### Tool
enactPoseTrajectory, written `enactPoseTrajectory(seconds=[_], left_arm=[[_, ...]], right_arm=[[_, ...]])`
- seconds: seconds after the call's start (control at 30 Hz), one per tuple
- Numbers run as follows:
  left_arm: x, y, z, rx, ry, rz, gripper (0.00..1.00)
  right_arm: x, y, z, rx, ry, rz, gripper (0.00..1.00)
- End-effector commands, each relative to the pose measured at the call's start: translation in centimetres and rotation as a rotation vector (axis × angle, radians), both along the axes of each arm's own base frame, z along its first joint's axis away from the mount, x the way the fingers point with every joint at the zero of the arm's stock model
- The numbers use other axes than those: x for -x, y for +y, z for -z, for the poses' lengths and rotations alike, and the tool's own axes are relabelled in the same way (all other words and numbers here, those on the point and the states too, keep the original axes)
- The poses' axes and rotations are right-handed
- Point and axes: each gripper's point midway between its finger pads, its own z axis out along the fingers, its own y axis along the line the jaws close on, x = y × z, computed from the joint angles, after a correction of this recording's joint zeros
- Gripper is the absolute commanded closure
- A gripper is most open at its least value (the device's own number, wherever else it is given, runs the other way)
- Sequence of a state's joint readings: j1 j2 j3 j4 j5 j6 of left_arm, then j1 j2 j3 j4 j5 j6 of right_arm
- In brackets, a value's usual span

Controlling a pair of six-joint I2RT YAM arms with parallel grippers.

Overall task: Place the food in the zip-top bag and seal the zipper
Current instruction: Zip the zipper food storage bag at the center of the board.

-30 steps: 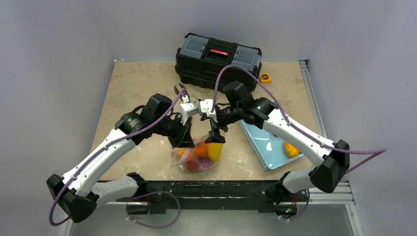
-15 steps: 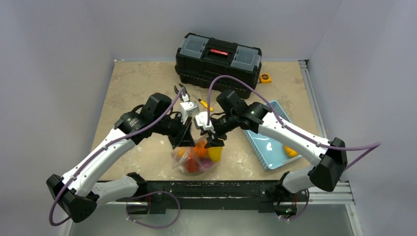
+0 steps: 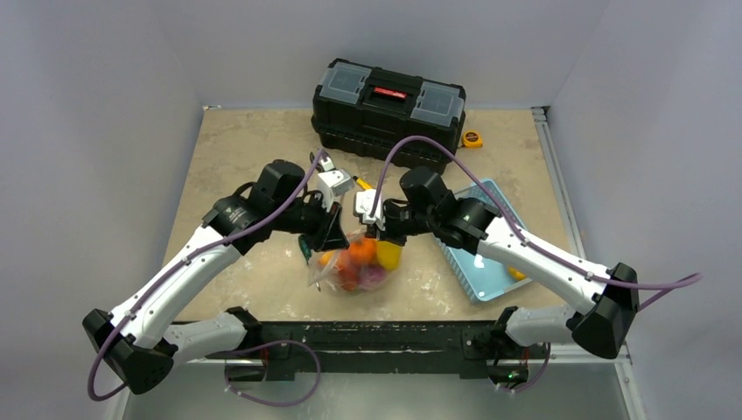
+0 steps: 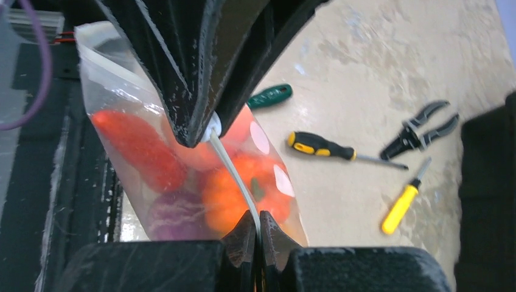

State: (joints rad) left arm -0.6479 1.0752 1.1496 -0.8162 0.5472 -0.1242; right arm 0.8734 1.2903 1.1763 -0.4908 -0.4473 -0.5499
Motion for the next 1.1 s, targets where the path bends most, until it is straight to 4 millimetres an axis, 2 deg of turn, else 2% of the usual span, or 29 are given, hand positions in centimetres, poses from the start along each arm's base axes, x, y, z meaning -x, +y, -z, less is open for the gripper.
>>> enactPoseTrajectory(seconds=[0.0, 0.07, 0.27, 0.37, 0.47, 0.63, 0.77, 0.93, 1.03, 1.07], left_arm=[[-0.4, 1.2, -0.5, -0.069, 0.039, -0.094, 1.00], [-0.2, 1.4, -0.5, -0.083, 0.060, -0.105, 1.00], [1.1, 1.9, 0.5, -0.117, 0.114, -0.103, 1.00], [1.6, 1.6, 0.6, -0.111, 0.105, -0.085, 1.00], [1.9, 1.8, 0.6, -0.132, 0.106, -0.092, 1.00], [2.5, 3.1, 0.8, -0.161, 0.107, -0.122, 1.00], [3.9, 3.9, 0.6, -0.152, 0.124, -0.116, 1.00], [5.3, 3.7, 0.1, -0.075, 0.142, -0.100, 1.00], [5.8, 2.6, -0.9, -0.013, 0.166, -0.064, 1.00], [5.7, 2.1, -1.2, 0.010, 0.169, -0.052, 1.00]], right_arm=[[-4.2, -2.8, -0.2, 0.011, -0.091, 0.318, 1.00], [-5.1, -4.2, 0.8, 0.025, -0.116, 0.407, 1.00], [-6.4, -6.4, 1.1, 0.017, -0.144, 0.572, 1.00], [-6.0, -6.1, 0.2, -0.015, -0.143, 0.551, 1.00], [-7.0, -7.3, 0.1, 0.003, -0.165, 0.642, 1.00], [-7.4, -8.0, 0.8, 0.006, -0.150, 0.701, 1.00], [-7.7, -9.0, 1.6, 0.040, -0.173, 0.735, 1.00], [-7.5, -9.0, 0.6, 0.028, -0.181, 0.720, 1.00], [-7.1, -7.9, -0.4, 0.015, -0.194, 0.635, 1.00], [-6.2, -6.8, -1.0, -0.023, -0.180, 0.555, 1.00]])
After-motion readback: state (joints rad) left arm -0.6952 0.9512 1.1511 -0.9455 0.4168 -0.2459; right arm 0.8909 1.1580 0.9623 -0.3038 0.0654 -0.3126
